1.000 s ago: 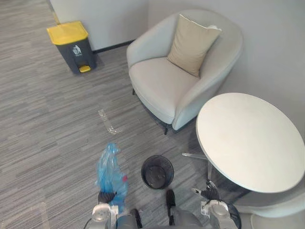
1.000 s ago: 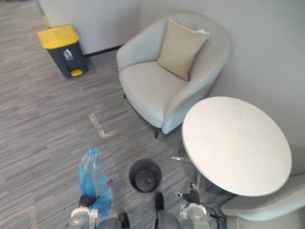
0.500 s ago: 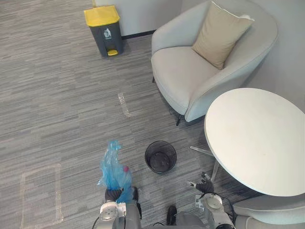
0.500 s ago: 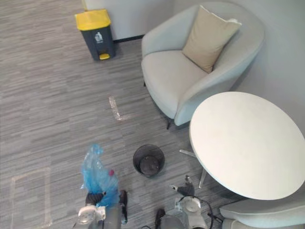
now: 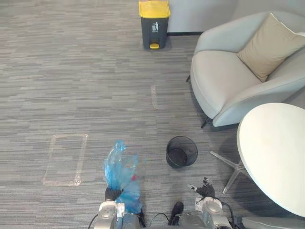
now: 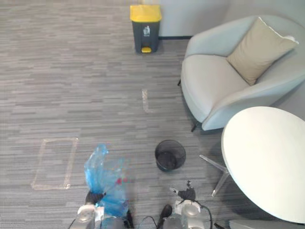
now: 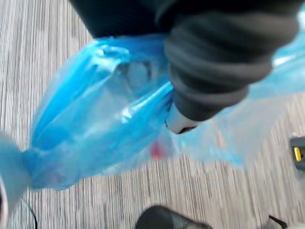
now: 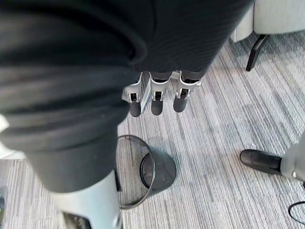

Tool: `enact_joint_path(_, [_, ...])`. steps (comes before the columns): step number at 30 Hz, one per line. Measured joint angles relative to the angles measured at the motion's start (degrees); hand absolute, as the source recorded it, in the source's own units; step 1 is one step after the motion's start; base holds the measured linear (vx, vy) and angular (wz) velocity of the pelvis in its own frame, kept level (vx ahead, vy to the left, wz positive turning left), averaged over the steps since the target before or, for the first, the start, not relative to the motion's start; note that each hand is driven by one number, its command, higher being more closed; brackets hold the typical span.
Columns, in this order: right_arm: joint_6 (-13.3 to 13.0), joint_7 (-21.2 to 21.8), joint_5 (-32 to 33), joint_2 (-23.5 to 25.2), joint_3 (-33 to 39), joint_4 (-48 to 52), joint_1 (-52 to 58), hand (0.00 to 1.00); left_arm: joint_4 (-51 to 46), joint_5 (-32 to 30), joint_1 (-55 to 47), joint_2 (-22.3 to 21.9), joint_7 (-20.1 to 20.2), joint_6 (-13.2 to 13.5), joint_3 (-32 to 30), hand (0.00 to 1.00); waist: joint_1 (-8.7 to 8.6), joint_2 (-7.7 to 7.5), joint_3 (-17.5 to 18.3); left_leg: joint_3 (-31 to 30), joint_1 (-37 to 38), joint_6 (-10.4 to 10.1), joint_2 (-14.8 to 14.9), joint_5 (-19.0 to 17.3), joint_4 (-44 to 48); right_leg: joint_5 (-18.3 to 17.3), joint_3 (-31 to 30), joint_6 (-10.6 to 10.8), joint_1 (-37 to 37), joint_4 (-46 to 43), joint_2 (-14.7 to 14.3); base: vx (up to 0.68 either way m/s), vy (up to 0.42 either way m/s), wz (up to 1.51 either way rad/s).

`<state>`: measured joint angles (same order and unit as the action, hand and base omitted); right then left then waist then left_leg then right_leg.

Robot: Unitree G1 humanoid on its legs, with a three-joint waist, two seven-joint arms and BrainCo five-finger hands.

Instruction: Gather rubbish on tea table into small bin, then transfer packed bag to large trash can.

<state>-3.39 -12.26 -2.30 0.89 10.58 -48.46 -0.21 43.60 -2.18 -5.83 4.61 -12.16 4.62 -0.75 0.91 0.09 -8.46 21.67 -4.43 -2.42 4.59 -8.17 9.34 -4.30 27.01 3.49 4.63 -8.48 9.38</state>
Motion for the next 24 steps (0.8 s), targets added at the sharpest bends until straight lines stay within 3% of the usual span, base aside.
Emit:
enact_joint_path(3, [0.11,0.04,-0.05,-0.87,0.09,-1.14,0.28,0.00,-0.12,0.00,-0.71,-0.50,0.05,0.00,0.23,1.00,-0.63,-0.85,-0.28,-2.41,-0.19,1.26,-2.64,-3.88,2.08,-5.96,0.93,2.39,2.30,-11.76,5.93,0.02,0.135,0.41])
enact_joint_path(4, [0.34,0.04,-0.04,-1.27,0.15,-2.00,0.32,0.00,-0.08,0.00,-1.38,-0.49,0.03,-0.03,0.28,1.00,-0.93,-1.19,-0.42,-3.95,0.05,1.85,-3.73,-4.64,2.48,-6.39,-1.12,2.02,4.31,-19.04,8.45,0.06,0.117,0.62])
enact_joint_path(5, [0.60,0.01,-0.04,-1.44,0.21,-2.00,0.57,0.00,-0.15,0.01,-1.47,-0.43,0.02,-0.02,0.39,1.00,-1.01,-1.20,-0.46,-4.90,0.02,2.17,-4.01,-4.91,2.73,-5.62,-3.22,0.86,5.75,-22.55,9.08,0.13,0.128,0.78])
enact_joint_path(6, [0.73,0.01,-0.04,-1.50,0.14,-2.00,1.26,0.00,-0.37,0.01,-1.55,0.16,0.00,0.00,0.77,1.00,-1.26,-1.53,-0.70,-6.94,0.54,2.58,-4.32,-5.28,2.94,-3.35,-8.46,-2.24,8.39,-29.02,9.15,0.12,0.097,0.73])
enact_joint_path(7, [0.73,0.01,-0.02,-1.36,-0.04,-2.04,1.58,0.00,-0.75,0.01,-1.65,0.64,-0.03,-0.02,0.69,1.00,-1.43,-1.44,-0.94,-8.43,1.44,2.96,-4.25,-5.53,3.01,-2.39,-10.92,-2.54,10.85,-33.52,8.88,0.26,0.075,0.91])
enact_joint_path(8, [0.75,0.19,0.00,-0.65,-0.18,-2.26,1.67,0.00,-0.74,0.03,-1.94,1.62,-0.11,-0.13,0.57,1.00,-1.45,-1.80,-0.94,-10.56,2.23,3.72,-3.61,-6.35,3.10,-6.97,-14.05,-1.17,13.30,-34.92,5.75,0.94,-0.074,1.42])
enact_joint_path(9, [0.66,0.43,0.04,-1.44,-0.11,-2.32,1.27,0.00,-0.22,0.01,1.09,2.62,-0.04,-0.01,0.63,1.00,-2.66,-1.87,-1.72,-14.29,8.02,1.18,-2.59,-8.54,-0.25,-2.96,-11.78,-2.65,19.38,-14.05,-4.83,1.13,-0.128,1.32])
enact_joint_path(10, [0.63,0.59,0.19,-1.77,0.00,-2.63,1.84,0.00,0.68,0.00,1.54,2.46,-0.03,-0.08,0.34,1.00,-3.45,-2.61,-2.03,-14.66,10.12,-0.80,-2.77,-10.42,0.18,6.03,-12.92,-7.55,18.90,-9.84,-6.45,1.07,-0.133,0.86])
enact_joint_path(11, [0.71,0.56,0.11,-2.20,0.23,-2.66,0.92,0.00,0.93,0.01,2.15,1.99,-0.05,-0.32,0.01,1.00,-3.18,-0.99,-2.40,-14.41,10.40,-1.43,-1.10,-10.70,0.96,6.88,-11.97,-8.17,18.12,-9.66,-7.58,0.57,-0.039,-0.01])
enact_joint_path(12, [0.56,0.50,0.11,-2.17,0.58,-2.28,-0.32,0.00,0.99,0.01,2.60,1.86,0.03,-0.14,-0.03,1.00,-3.34,-0.69,-2.54,-14.44,8.35,-2.40,-0.48,-10.40,3.33,6.22,-11.81,-9.64,17.87,-9.62,-7.61,0.49,-0.035,-0.09])
enact_joint_path(13, [0.63,0.51,0.11,-2.27,1.13,-2.69,-0.97,0.00,1.07,0.00,3.55,1.50,0.06,-0.11,0.23,1.00,-3.41,-0.81,-2.65,-14.33,8.88,-2.13,-0.25,-10.61,1.40,5.33,-11.74,-9.83,16.89,-9.91,-7.31,0.45,-0.050,0.31])
enact_joint_path(15, [0.65,0.47,0.12,-2.47,2.96,-2.32,0.41,0.00,0.61,-0.05,4.37,0.77,0.05,0.15,1.35,1.00,-4.15,-0.78,-2.67,-15.01,9.73,-3.40,0.20,-4.83,1.53,0.88,-9.26,-7.79,13.22,-12.22,-6.10,0.29,-0.106,0.77])
enact_joint_path(17, [0.69,0.64,0.21,-1.85,1.98,-0.97,3.56,0.00,-0.19,-0.35,3.10,-1.35,0.11,0.02,0.81,1.00,-4.14,-1.03,-2.43,-14.94,3.36,-4.39,2.11,-4.40,26.14,-4.79,-5.69,-5.84,4.33,-9.22,-5.98,0.34,-0.138,0.67])
enact_joint_path(18, [0.72,0.72,0.23,-1.81,1.48,0.35,4.56,0.00,-0.91,-0.34,1.93,-2.19,0.16,-0.01,-0.41,1.00,-3.33,0.54,-2.56,-12.86,-0.88,-2.49,5.09,-0.74,36.49,-5.37,-6.35,-6.34,1.90,-7.50,-7.52,0.26,0.017,-0.10])
enact_joint_path(19, [0.71,0.74,0.33,-1.50,0.92,1.42,4.66,0.00,-1.81,-0.34,0.46,-3.07,0.16,-0.05,-0.71,1.00,-1.70,0.53,-2.04,-11.08,-4.06,-0.98,8.06,-0.48,44.07,-6.31,-7.70,-7.15,0.24,-6.37,-8.23,0.35,0.095,-0.65])
enact_joint_path(20, [0.73,0.72,0.64,-0.86,0.96,2.55,4.74,0.00,-2.06,-0.38,-0.05,-3.48,0.30,-0.27,-0.44,1.00,-0.48,1.15,-1.88,-9.48,-8.36,0.44,9.61,-6.14,46.90,-7.30,-9.40,-6.91,-0.80,-6.12,-8.47,0.37,0.116,-0.77])
enact_joint_path(22, [0.78,0.68,0.71,0.10,0.97,2.72,2.89,0.00,-2.51,-0.49,0.18,-4.03,0.76,-0.28,-0.59,1.00,-0.17,0.14,-2.18,-7.68,-13.55,1.00,9.32,-9.82,40.29,-7.13,-11.61,-5.96,-1.28,-6.23,-7.15,0.39,0.108,-0.67])
enact_joint_path(24, [0.75,0.41,0.71,1.37,1.12,2.87,2.00,0.00,-2.54,-0.56,0.34,-4.59,1.15,-0.28,-0.60,1.00,0.21,-0.58,-2.86,-8.44,-16.19,0.25,7.66,-9.47,30.36,-7.90,-14.76,-4.58,-3.82,-6.09,-5.68,0.41,0.189,-0.81])
